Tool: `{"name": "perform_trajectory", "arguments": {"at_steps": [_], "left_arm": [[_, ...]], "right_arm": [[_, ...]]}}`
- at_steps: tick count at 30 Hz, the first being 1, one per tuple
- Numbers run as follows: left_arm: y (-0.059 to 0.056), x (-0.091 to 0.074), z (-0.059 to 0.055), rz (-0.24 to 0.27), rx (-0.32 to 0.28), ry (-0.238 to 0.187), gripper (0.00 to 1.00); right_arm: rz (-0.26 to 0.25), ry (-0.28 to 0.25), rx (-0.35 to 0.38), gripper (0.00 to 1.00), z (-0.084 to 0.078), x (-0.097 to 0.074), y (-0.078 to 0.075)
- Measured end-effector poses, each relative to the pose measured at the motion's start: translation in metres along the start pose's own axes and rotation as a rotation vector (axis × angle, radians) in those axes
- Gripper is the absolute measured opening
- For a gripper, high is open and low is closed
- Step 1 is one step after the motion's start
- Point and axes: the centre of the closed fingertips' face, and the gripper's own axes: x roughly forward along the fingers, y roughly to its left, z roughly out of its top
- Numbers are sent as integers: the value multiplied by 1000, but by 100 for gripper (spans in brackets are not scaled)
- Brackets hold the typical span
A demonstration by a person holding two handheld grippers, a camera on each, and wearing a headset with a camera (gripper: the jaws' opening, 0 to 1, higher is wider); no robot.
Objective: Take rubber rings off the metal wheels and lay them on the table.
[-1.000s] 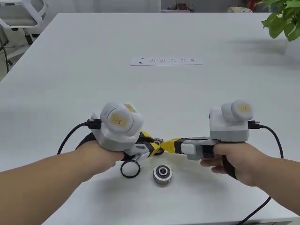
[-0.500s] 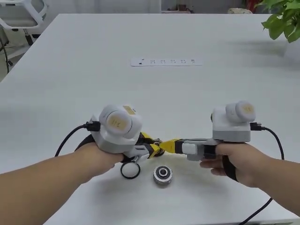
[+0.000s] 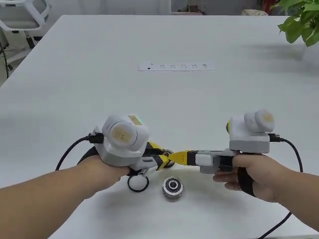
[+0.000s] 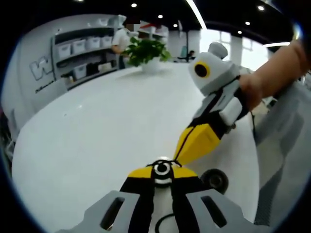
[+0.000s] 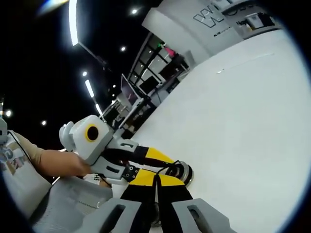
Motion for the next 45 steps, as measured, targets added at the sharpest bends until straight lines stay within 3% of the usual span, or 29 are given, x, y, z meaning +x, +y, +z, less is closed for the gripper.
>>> {"name": "perform_trajectory", "arguments": {"at_steps": [11,18,27,45], "left_arm": [[0,0,1,6,-12,-7,12],[-1,1,0,-9,-23,-6,13],[-5,-6,1,-30,7,0,16],[-12,-46,16,-74,0,-74,26]], "right_arm": [[-78,-9,-33,0,5,-2,-19],[-83,-8,-33,0,5,-3,-23],[-72,-11,-40,0,7,-3,-20],[-31,-18,-52,0,13,-1,-1]]}}
